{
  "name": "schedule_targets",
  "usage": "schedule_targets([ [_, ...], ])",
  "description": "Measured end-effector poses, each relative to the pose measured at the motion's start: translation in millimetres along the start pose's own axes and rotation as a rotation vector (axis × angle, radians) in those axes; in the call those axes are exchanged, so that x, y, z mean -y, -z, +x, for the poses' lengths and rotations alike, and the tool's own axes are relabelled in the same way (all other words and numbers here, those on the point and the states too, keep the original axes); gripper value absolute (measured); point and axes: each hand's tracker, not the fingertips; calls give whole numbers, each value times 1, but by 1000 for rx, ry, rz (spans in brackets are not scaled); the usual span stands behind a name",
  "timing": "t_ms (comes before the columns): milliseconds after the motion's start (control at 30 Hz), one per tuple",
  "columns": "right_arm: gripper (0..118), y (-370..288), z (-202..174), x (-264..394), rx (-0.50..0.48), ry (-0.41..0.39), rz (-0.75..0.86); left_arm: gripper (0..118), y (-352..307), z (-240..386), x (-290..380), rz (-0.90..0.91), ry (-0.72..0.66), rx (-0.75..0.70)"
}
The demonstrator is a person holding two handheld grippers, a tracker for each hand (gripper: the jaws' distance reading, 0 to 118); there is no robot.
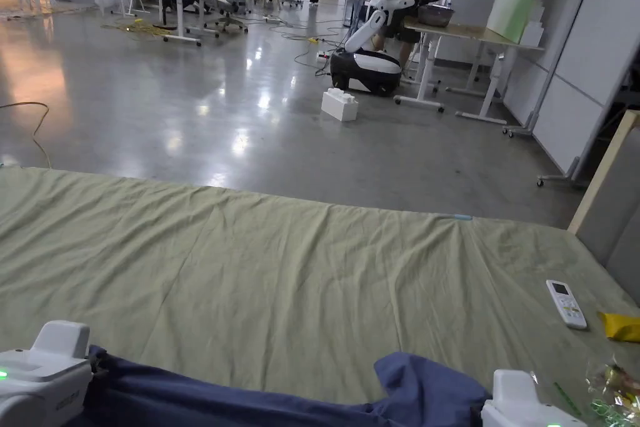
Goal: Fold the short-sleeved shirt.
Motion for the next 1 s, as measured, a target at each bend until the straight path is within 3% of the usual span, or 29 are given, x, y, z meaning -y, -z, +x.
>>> schedule_targets([
  [300,3,-100,37,-42,3,23,156,6,-87,-12,-29,127,-57,4],
  [667,3,-212,54,-89,-2,42,375,6,-199,-37,-71,277,-93,-7],
  [1000,3,-275,69,-165,17,28,524,6,-263,-59,-136,381,-120,-24],
])
